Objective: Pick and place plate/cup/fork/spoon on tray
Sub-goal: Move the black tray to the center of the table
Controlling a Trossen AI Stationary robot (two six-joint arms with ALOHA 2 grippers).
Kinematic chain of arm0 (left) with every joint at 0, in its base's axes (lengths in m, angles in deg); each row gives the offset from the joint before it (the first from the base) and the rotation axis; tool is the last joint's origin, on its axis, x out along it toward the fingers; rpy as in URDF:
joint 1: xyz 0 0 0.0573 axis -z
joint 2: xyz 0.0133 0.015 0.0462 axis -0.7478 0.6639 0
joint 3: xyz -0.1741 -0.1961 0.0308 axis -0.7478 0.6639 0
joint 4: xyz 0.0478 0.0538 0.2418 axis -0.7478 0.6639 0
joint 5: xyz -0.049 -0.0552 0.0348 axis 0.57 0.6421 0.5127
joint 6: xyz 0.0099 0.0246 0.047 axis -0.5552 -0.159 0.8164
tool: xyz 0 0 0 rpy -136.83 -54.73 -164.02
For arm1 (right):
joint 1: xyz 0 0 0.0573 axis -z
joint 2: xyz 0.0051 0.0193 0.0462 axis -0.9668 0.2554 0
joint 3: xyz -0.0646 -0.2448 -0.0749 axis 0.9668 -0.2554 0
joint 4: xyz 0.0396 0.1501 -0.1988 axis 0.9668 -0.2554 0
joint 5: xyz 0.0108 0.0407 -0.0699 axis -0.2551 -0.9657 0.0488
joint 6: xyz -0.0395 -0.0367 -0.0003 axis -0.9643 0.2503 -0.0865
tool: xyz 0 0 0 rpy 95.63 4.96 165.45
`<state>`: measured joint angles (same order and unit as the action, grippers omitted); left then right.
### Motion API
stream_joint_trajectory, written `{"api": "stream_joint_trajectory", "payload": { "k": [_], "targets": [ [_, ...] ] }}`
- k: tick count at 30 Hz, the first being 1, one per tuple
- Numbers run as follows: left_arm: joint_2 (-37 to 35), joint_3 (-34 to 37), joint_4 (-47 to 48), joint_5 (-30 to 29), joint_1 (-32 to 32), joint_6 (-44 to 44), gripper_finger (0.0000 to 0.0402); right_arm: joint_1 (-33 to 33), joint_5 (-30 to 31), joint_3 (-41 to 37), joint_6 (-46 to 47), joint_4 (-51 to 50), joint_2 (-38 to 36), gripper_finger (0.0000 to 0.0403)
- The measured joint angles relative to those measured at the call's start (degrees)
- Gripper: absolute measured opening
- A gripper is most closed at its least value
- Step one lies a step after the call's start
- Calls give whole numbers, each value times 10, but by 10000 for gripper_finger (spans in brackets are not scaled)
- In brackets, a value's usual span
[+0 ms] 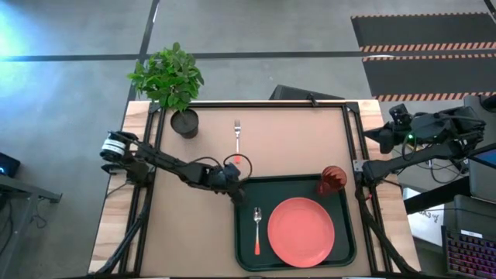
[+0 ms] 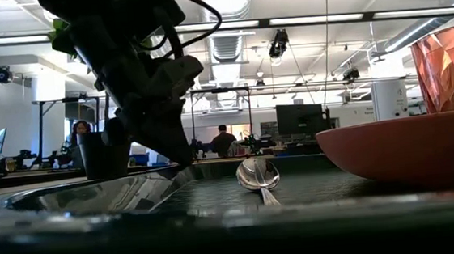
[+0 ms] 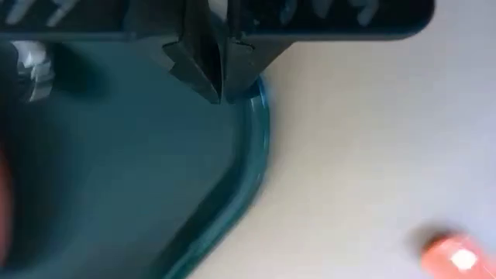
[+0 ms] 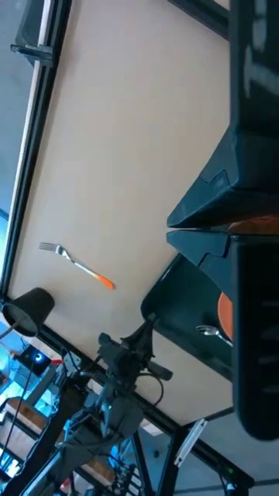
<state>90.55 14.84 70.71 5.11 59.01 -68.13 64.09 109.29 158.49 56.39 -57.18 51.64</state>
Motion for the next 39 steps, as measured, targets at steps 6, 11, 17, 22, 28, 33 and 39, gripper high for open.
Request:
{"api": "stream_joint_trajectory", "payload": {
  "k": [6, 11, 17, 22, 28, 33, 39],
  "targets": [
    [-2, 15, -8, -1, 0, -24, 0, 0, 14, 0, -3, 1, 0, 8],
    [-2, 21, -1, -1, 0, -27, 0, 0, 14, 0, -2, 1, 1, 8],
    [-4, 21, 77, -2, 0, -25, 0, 0, 14, -1, -3, 3, 3, 8],
    [-16, 23, 170, -9, 0, -26, 0, 0, 14, -1, -3, 5, 3, 8],
    [-49, 28, 285, -48, -4, -27, 0, 0, 14, -1, -8, 6, 3, 8],
    [-82, 27, 298, -72, -10, -27, 0, 0, 14, -1, -14, 6, 3, 8],
    [-129, 16, 285, -136, -10, -27, 0, 0, -15, -5, 6, 10, 5, 8]
  ]
}}
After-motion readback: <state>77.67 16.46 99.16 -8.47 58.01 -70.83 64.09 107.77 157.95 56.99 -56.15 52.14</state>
